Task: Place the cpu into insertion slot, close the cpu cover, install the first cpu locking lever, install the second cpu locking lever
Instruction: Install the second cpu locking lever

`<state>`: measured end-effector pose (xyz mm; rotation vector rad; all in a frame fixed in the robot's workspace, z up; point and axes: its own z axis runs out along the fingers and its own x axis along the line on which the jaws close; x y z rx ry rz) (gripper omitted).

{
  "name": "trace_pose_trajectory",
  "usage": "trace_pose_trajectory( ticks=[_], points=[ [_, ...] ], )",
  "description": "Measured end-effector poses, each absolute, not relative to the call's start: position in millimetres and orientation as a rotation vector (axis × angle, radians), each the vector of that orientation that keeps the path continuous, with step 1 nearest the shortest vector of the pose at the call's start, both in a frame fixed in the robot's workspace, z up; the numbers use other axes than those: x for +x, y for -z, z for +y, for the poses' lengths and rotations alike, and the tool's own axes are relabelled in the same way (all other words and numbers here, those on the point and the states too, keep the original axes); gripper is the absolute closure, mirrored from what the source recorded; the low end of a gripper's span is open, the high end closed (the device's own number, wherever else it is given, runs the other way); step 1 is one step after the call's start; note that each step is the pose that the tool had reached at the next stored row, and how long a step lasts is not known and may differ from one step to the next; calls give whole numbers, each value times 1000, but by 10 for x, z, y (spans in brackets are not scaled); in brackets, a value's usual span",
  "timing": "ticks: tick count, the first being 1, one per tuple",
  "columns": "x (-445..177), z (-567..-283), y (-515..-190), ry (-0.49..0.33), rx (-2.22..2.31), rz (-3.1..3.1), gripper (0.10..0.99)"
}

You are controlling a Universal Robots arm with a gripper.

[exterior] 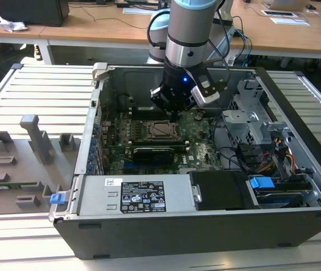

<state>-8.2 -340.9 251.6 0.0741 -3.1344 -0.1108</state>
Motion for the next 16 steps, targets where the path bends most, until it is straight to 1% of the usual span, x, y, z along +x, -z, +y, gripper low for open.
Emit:
trace_pose_trajectory(
  ticks=[3, 8, 16],
  points=[
    [-82, -3461, -2513, 111, 74, -3134, 980],
    [-82, -3638, -2502, 111, 74, -3134, 980],
    [-82, -3762, -2497, 111, 74, -3134, 980]
  ],
)
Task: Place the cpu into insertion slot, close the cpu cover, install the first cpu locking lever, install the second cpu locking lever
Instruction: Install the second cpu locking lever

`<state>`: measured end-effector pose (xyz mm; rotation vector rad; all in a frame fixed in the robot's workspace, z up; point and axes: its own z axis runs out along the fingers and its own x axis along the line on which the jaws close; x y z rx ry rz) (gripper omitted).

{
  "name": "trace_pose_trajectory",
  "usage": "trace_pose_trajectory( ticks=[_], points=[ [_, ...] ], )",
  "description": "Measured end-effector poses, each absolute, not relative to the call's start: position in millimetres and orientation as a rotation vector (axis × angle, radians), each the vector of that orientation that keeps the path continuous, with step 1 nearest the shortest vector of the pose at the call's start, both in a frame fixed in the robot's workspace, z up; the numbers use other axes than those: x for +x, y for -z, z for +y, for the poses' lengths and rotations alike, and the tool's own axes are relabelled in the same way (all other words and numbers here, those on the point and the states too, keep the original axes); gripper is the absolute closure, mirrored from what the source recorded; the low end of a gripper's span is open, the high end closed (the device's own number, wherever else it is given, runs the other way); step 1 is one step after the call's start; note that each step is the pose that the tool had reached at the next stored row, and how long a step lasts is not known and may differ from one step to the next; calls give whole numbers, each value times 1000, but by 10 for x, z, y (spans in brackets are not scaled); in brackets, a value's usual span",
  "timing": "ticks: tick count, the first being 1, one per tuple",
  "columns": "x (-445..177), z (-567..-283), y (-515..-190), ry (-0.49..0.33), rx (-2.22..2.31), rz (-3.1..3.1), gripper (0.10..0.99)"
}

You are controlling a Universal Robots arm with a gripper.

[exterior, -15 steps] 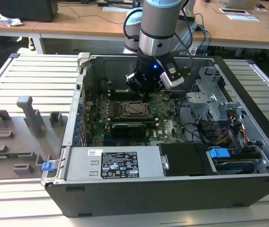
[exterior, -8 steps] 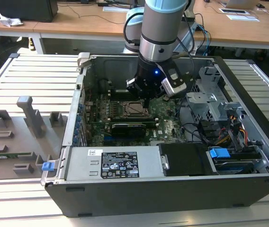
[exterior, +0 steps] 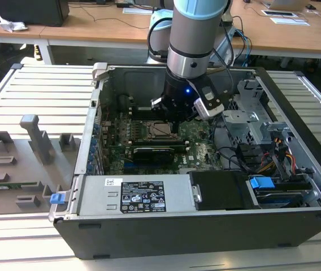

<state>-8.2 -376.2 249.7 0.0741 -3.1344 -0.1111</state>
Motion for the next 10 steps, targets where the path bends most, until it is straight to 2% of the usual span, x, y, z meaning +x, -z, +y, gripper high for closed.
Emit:
trace_pose_trajectory(
  ticks=[10],
  points=[
    [-82, -3797, -2404, 111, 74, -3134, 980]
  ],
)
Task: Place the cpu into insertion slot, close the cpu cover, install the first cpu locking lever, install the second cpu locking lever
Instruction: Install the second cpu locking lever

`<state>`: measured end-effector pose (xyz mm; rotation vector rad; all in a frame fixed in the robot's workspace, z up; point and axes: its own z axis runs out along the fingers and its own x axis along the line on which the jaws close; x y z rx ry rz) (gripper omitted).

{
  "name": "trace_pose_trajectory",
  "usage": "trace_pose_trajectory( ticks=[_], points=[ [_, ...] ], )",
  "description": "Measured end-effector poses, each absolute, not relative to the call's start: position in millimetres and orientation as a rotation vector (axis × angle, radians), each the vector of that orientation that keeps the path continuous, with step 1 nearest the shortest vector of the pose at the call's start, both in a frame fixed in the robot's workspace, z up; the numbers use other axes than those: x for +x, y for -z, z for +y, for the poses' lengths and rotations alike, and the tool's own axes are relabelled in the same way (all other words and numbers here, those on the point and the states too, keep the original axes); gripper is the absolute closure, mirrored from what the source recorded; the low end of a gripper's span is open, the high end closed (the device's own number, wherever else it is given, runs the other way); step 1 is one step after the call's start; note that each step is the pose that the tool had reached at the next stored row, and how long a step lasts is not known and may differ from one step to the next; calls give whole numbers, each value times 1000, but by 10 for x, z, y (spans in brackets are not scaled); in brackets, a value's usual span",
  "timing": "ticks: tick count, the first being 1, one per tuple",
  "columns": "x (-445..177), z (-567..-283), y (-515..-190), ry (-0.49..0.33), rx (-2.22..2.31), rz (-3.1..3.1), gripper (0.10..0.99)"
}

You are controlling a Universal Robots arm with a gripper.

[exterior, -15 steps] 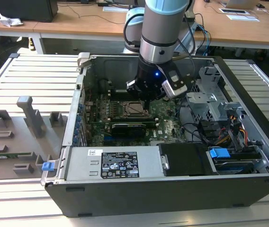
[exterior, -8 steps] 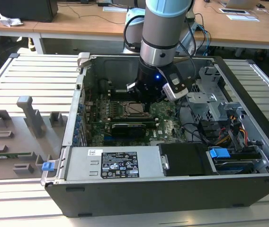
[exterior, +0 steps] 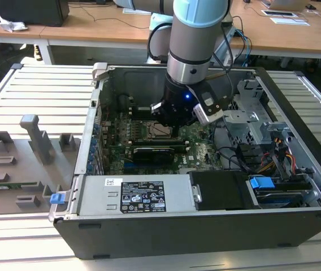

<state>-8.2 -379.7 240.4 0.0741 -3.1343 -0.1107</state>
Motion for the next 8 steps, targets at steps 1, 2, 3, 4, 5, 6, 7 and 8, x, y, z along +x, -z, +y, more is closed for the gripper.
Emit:
trace_pose_trajectory(
  ticks=[1, 2, 3, 4, 5, 6, 7, 8],
  points=[
    [-82, -3800, -2395, 111, 74, -3134, 980],
    [-82, -3803, -2383, 111, 74, -3134, 980],
    [-82, -3804, -2374, 111, 74, -3134, 980],
    [-82, -3804, -2368, 111, 74, -3134, 980],
    [-82, -3804, -2364, 111, 74, -3134, 980],
    [-82, -3804, -2354, 112, 74, -3134, 980],
    [-83, -3804, -2348, 133, 75, -3134, 980],
    [-86, -3804, -2346, 167, 74, -3133, 980]
  ],
)
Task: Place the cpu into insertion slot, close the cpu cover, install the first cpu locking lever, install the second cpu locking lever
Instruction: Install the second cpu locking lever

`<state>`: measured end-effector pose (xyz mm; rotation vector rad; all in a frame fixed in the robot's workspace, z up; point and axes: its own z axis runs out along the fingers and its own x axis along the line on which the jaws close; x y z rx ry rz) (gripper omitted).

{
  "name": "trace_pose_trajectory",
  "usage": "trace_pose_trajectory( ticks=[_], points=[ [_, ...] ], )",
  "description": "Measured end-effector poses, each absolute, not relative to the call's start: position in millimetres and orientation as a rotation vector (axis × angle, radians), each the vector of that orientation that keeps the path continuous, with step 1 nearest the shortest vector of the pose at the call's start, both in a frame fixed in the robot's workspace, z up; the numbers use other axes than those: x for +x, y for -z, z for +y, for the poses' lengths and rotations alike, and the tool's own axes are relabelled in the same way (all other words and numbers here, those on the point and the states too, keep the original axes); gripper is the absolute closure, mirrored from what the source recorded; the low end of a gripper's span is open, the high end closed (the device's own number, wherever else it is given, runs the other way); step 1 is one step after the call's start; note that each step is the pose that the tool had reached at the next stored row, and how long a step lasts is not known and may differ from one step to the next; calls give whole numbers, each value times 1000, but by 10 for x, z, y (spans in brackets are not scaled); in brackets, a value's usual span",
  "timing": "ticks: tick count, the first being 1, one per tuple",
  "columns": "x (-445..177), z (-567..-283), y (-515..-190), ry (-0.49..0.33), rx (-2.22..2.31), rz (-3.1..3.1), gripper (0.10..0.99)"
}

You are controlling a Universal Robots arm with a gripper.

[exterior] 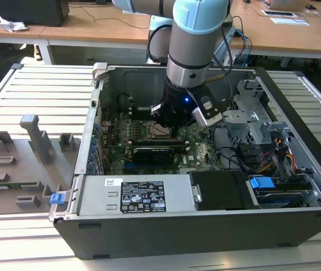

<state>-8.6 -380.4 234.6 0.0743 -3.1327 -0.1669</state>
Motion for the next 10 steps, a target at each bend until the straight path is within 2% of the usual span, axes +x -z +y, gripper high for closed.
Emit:
trace_pose_trajectory(
  ticks=[3, 10],
  points=[
    [-98, -3804, -2328, 219, 74, -3130, 980],
    [-315, -3804, -2216, 236, 74, -3129, 980]
  ],
)
